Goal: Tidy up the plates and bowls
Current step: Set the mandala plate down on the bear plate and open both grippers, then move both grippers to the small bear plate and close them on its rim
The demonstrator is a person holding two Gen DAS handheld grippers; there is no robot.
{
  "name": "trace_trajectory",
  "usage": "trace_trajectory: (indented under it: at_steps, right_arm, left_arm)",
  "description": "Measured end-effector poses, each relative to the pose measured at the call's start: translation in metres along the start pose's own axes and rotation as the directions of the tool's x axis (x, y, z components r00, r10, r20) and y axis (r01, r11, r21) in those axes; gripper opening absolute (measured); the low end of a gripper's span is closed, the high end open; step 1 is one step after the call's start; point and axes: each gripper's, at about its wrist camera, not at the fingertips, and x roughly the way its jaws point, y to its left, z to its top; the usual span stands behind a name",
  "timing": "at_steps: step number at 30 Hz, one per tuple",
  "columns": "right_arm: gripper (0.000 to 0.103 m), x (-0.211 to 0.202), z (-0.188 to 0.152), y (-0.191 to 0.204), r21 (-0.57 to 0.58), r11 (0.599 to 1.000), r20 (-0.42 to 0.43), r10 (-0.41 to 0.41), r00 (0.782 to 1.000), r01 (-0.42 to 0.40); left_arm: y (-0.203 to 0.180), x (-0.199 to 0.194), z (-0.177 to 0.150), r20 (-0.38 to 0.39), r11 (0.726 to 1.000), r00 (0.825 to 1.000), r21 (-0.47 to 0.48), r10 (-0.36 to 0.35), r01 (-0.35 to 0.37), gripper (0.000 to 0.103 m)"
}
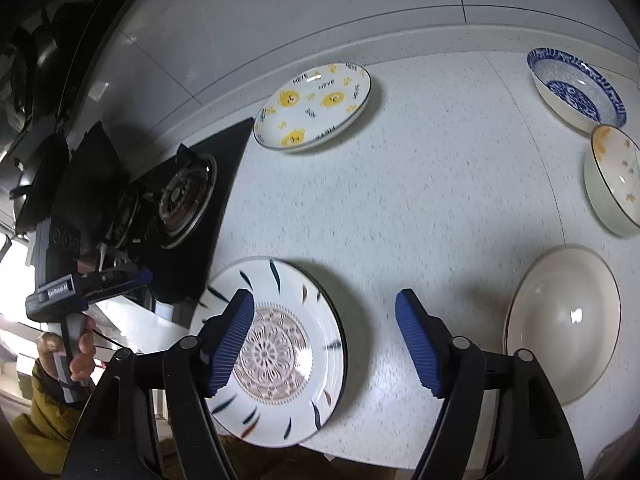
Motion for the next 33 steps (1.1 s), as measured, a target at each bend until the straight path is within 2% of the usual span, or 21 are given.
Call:
trace_trajectory:
  at_steps: [4,9,13,19,24,30,33]
  right_arm:
    - [0.078,0.005,0.028,-0.007,-0.011,1.000,0.003,0.016,1.000,-0.016]
    - [0.084,0.019,0.064,-0.026,0.020,0.996,-0.005,0.087,0.996,-0.087]
    - [0.084,0.035,0.096,-0.044,0.062,0.991,0.005,0.119,0.993,-0.119]
    - [0.084,0.068,0.137,-0.060,0.089,0.982,0.023,0.165,0.986,-0.166]
    - [0.084,0.103,0.157,-0.065,0.105,0.977,-0.015,0.187,0.982,-0.184]
    - [0.084,0.139,0.174,-0.067,0.119,0.971,-0.055,0.217,0.975,-0.209]
    - [0.082,0.150,0.181,-0.066,0.122,0.969,-0.062,0.224,0.973,-0.215]
  left_arm:
    - [-0.004,0.006,0.025,-0.003,1.000,1.000,-0.005,0.026,-0.026,0.074]
    - [-0.009,0.026,0.061,-0.021,0.998,0.998,-0.012,0.059,-0.059,0.076]
    - [-0.008,0.045,0.094,0.000,0.995,0.997,-0.058,0.081,-0.081,0.076]
    - [-0.004,0.089,0.146,-0.022,0.989,0.994,-0.098,0.110,-0.111,0.076]
    - [0.002,0.119,0.174,-0.037,0.982,0.990,-0.128,0.138,-0.142,0.076]
    - [0.000,0.147,0.193,-0.044,0.974,0.980,-0.113,0.194,-0.198,0.076]
    - [0.003,0.159,0.200,-0.052,0.973,0.981,-0.128,0.186,-0.191,0.076]
